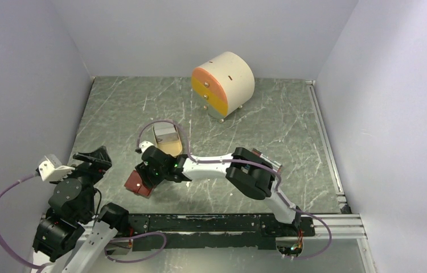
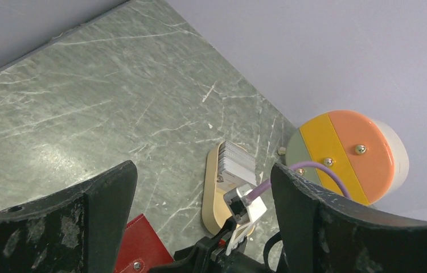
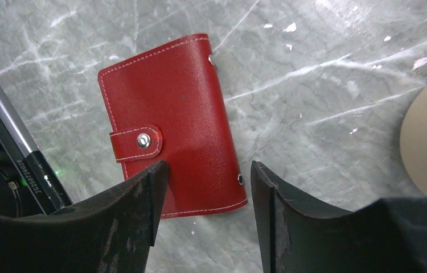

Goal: Put the credit cards into the card holder
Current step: Pick up the card holder from the center of the board, then adjust the card holder.

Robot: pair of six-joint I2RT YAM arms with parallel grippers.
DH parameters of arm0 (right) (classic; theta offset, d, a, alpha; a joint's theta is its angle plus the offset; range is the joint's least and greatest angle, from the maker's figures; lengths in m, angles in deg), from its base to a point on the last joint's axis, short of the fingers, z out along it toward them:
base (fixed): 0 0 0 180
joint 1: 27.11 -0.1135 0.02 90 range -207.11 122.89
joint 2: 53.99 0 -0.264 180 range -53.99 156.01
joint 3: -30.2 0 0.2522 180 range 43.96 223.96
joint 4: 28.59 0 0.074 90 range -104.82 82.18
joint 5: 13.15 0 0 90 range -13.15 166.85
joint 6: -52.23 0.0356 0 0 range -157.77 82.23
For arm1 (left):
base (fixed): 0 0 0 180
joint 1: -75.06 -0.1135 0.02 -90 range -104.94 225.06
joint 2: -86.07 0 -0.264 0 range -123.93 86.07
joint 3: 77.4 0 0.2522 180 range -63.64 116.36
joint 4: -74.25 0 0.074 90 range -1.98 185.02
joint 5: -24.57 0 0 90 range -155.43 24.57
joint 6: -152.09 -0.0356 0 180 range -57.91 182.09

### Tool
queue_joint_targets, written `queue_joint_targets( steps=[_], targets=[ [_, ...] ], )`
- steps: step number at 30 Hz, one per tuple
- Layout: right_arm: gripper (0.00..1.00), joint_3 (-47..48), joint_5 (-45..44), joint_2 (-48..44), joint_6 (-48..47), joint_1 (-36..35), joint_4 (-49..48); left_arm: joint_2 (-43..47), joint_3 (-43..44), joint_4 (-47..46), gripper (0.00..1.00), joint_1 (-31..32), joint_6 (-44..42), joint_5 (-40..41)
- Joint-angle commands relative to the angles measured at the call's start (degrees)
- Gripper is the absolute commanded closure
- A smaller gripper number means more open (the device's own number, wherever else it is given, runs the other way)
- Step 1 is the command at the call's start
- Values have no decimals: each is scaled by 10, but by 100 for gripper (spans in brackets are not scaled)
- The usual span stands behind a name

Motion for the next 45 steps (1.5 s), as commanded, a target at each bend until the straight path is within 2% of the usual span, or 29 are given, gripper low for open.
queue_joint_targets(
  steps=[1, 3, 8, 9, 13, 17, 22, 27, 30, 33, 40, 45],
  targets=[
    [43, -18, 10, 4, -16, -3, -20, 4, 4, 2, 8, -6, 1, 11],
    [52, -35, 26, 2, -22, -3, -38, 3, 1, -1, 8, -6, -2, 6],
    [96, -71, 32, -33, -45, 3, -46, -10, 3, 4, 9, -6, 5, 6],
    [100, -80, 35, -50, -53, 5, -48, -13, 3, 2, 10, -6, 4, 5],
    [100, -132, 37, -152, -127, 19, -45, -29, 5, -10, 8, -5, -9, -22],
    [100, -195, 68, -260, -202, 46, -16, -49, 16, -50, 11, -6, -60, -119],
    [100, -250, 190, -401, -284, 105, 54, -118, 52, -87, 11, -6, -141, -352],
    [100, -249, 279, -476, -362, 121, 144, -229, 82, -74, 14, -6, -223, -652],
    [100, -237, 303, -489, -391, 121, 187, -280, 113, -42, 14, -6, -260, -690],
    [100, -224, 314, -490, -407, 122, 207, -310, 118, -47, 13, -6, -279, -722],
    [100, -228, 284, -511, -401, 122, 166, -386, 95, -57, 23, -6, -331, -865],
    [99, -215, 284, -511, -392, 133, 155, -408, 82, -86, 31, -6, -324, -911]
  ],
)
